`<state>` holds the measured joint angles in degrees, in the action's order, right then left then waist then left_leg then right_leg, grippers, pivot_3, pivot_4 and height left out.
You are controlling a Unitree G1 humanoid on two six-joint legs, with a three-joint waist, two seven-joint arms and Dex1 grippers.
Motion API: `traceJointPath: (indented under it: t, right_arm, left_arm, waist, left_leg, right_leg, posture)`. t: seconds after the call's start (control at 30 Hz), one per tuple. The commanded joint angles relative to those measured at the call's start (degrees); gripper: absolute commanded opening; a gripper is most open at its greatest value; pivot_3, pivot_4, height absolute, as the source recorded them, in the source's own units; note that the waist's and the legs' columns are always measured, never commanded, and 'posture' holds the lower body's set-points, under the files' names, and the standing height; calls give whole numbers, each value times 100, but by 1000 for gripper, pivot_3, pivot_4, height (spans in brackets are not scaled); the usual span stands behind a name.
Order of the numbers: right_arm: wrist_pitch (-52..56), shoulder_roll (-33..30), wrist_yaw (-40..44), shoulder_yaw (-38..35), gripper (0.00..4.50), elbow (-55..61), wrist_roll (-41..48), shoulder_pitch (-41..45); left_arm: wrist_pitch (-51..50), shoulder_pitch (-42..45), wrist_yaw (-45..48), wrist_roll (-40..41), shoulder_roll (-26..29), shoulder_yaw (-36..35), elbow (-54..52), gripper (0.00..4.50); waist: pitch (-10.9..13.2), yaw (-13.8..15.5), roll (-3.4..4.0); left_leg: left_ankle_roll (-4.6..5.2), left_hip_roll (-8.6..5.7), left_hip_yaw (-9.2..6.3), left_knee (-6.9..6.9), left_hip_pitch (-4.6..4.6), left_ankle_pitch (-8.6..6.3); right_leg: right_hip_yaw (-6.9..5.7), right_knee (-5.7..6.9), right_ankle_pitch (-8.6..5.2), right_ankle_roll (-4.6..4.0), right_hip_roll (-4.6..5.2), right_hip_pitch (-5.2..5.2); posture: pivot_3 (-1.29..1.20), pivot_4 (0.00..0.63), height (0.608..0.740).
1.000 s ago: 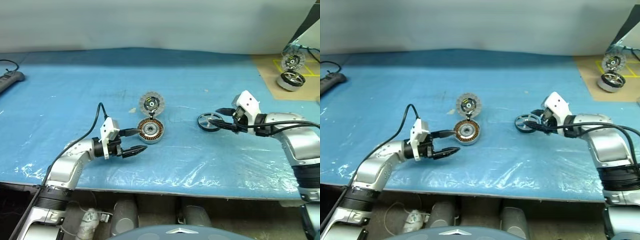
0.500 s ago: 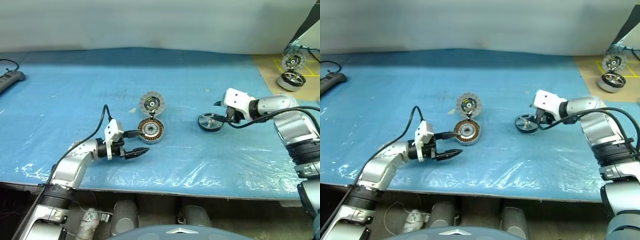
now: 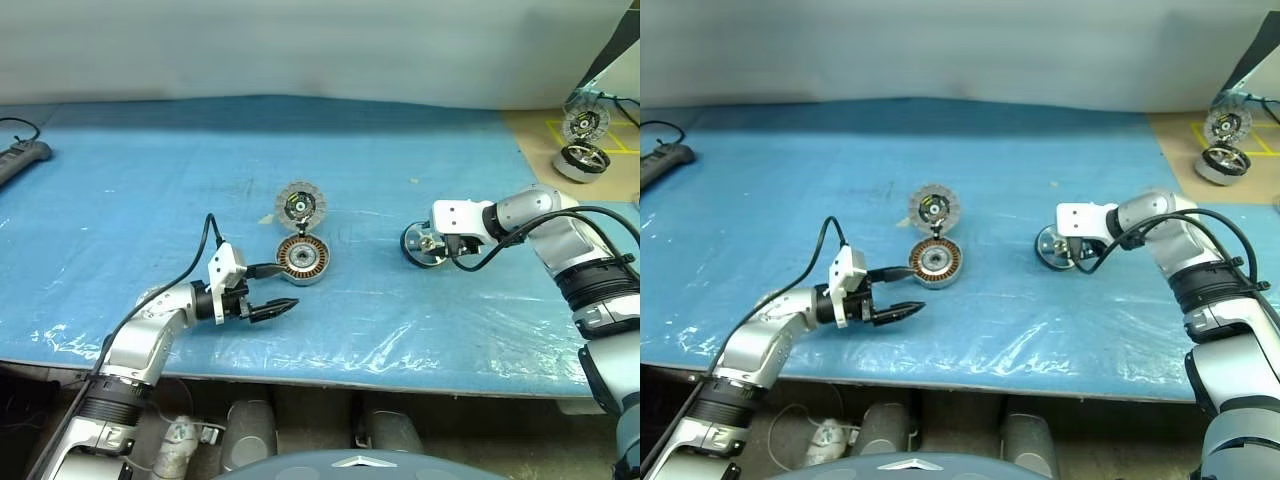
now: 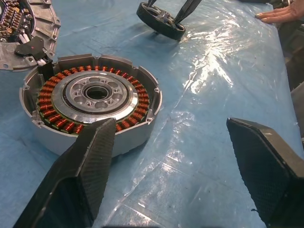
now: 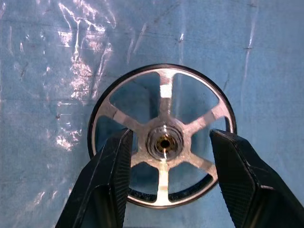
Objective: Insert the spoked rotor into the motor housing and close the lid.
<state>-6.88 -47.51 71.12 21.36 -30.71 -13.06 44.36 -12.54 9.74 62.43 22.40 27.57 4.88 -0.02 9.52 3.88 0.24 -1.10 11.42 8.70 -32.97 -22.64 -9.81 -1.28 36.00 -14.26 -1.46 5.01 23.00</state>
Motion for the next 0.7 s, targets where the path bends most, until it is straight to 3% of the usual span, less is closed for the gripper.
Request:
traceJointPath:
  t: [0.03,0.07,0.27,0.53,0.7]
  right_arm:
    - [-109,-11,221,2,2702,142,5,-12]
    - [-95,-5,248,1,2702,164,3,-51]
    - [105,-17,217,-218,1566,348,131,-327]
    - [2666,789,-123,-1568,1566,2232,2073,-863]
    - [3956,1438,-595,-1687,1566,3484,2945,-1190]
  left_arm:
    - [-40,-48,-30,54,32,-12,-248,3991]
    - [-50,-53,-32,59,35,-14,-259,3991]
    - [14,33,51,91,30,-92,-19,3991]
    - [403,166,246,53,81,-282,618,3991]
    - [511,248,280,75,164,-410,862,3991]
  waist:
    - [0,0,0]
    - [0,0,0]
    - [-5,3,-8]
    - [-4,7,-4]
    - [-4,23,-4]
  left_leg:
    - [0,0,0,0,-5,0]
    - [1,1,0,-1,-6,0]
    - [1,6,0,-3,5,0]
    - [1,22,7,-4,15,0]
    - [-2,36,7,-5,16,-1]
  right_leg:
    - [0,0,0,0,0,5]
    - [-1,0,0,0,-1,5]
    - [-2,2,0,-1,-4,-5]
    - [12,19,2,-5,-25,5]
    - [10,21,-1,-13,-39,6]
  posture:
    - [0,150,740]
    - [0,150,740]
    - [0,150,740]
    - [0,150,740]
    - [0,150,740]
